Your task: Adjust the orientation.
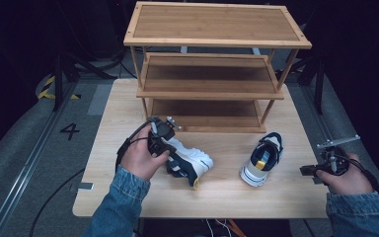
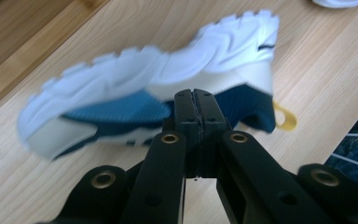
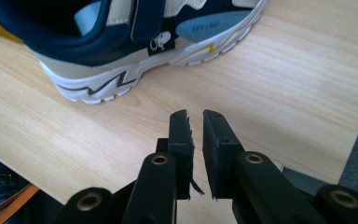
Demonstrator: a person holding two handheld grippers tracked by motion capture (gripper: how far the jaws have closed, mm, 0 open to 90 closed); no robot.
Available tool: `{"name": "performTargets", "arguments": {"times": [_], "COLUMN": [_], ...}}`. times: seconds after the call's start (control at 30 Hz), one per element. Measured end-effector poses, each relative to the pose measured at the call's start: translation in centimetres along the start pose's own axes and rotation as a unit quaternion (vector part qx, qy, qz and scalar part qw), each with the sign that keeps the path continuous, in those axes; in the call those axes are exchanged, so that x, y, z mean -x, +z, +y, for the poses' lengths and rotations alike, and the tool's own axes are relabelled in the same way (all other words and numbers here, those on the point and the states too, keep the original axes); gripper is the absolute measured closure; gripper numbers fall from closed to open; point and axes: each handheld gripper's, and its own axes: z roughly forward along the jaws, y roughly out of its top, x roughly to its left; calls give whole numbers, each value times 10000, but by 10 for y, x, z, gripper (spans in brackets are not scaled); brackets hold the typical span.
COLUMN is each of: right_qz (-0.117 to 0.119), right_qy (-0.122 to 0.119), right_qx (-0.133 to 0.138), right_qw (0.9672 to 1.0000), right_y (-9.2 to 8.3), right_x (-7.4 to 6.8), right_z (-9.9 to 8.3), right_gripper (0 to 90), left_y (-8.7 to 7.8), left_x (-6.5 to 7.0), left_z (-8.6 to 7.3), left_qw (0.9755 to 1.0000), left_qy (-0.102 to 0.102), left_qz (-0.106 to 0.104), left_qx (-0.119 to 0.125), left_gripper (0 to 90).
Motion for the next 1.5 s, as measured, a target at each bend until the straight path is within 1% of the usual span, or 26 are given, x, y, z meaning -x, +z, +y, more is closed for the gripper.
{"name": "performTargets", "arguments": {"times": [0.03, 0.07, 0.13, 0.2, 0.3, 0.37, 0.4, 0.5, 0.6, 0.67, 0.7, 0.73, 0.77, 0.8, 0.83, 0.93, 1.07, 1.1, 1.17, 1.3, 1.4, 1.43, 1.47, 1.5], "right_qz": [-1, 8, 9, -9, -40, -43, -50, -54, -40, -42, -32, -29, -28, -10, -11, -5, 29, 29, 7, -3, 6, 5, -2, -8], "right_qy": [25, 27, 58, 83, 138, 155, 167, 175, 162, 141, 121, 113, 96, 78, 62, 41, -28, -29, -43, -35, -44, -44, -30, -21], "right_qx": [17, 38, 46, 74, 75, 65, 70, 68, 92, 99, 96, 92, 83, 80, 75, 54, 44, 47, 58, 75, 57, 58, 68, 73], "right_qw": [10000, 10000, 10000, 9999, 9999, 9999, 9998, 9998, 9998, 9998, 9999, 9999, 9999, 9999, 10000, 10000, 10000, 10000, 10000, 10000, 10000, 10000, 10000, 10000], "right_y": [0, 0, 0, -1, -2, -2, -2, -3, -3, -2, -2, -1, -1, 0, 1, 3, 6, 5, 5, 4, 5, 5, 5, 4], "right_x": [-1, -1, -2, -2, -1, -1, -1, -1, -1, -1, -2, -2, -3, -4, -4, -5, -8, -8, -9, -9, -8, -8, -8, -7], "right_z": [-4, -6, -7, -11, -15, -17, -18, -19, -19, -18, -17, -17, -16, -15, -14, -12, -9, -9, -8, -8, -9, -10, -11, -11], "right_gripper": [826, 824, 823, 822, 821, 820, 820, 818, 815, 816, 816, 816, 815, 815, 815, 814, 812, 811, 812, 811, 809, 809, 809, 808], "left_y": [6, 6, 13, 21, 29, 34, 37, 43, 48, 52, 54, 55, 55, 55, 55, 56, 57, 57, 58, 63, 70, 73, 75, 77], "left_x": [2, 2, 6, 13, 20, 24, 25, 28, 32, 34, 34, 34, 34, 36, 36, 39, 37, 36, 34, 30, 28, 27, 25, 24], "left_z": [7, 7, 14, 22, 30, 35, 37, 42, 44, 45, 46, 46, 47, 48, 48, 50, 56, 58, 63, 76, 86, 90, 94, 99], "left_qw": [9999, 9999, 9997, 9993, 9984, 9981, 9982, 9980, 9972, 9972, 9970, 9973, 9973, 9971, 9971, 9968, 9971, 9971, 9972, 9969, 9965, 9967, 9963, 9960], "left_qy": [124, 124, 223, 340, 518, 563, 533, 577, 676, 678, 689, 665, 640, 642, 642, 661, 638, 639, 623, 637, 628, 589, 580, 522], "left_qz": [4, 4, -53, -107, -161, -176, -178, -166, -176, -111, -11, 16, 22, 71, 71, 206, 246, 272, 278, 362, 475, 485, 551, 640], "left_qx": [-23, -23, -74, -138, -155, -183, -188, -219, -247, -289, -364, -326, -368, -406, -406, -396, -334, -298, -300, -275, -273, -272, -309, -327], "left_gripper": [900, 900, 900, 900, 900, 900, 900, 900, 898, 898, 898, 899, 899, 899, 899, 899, 899, 899, 899, 890, 887, 886, 880, 842]}}
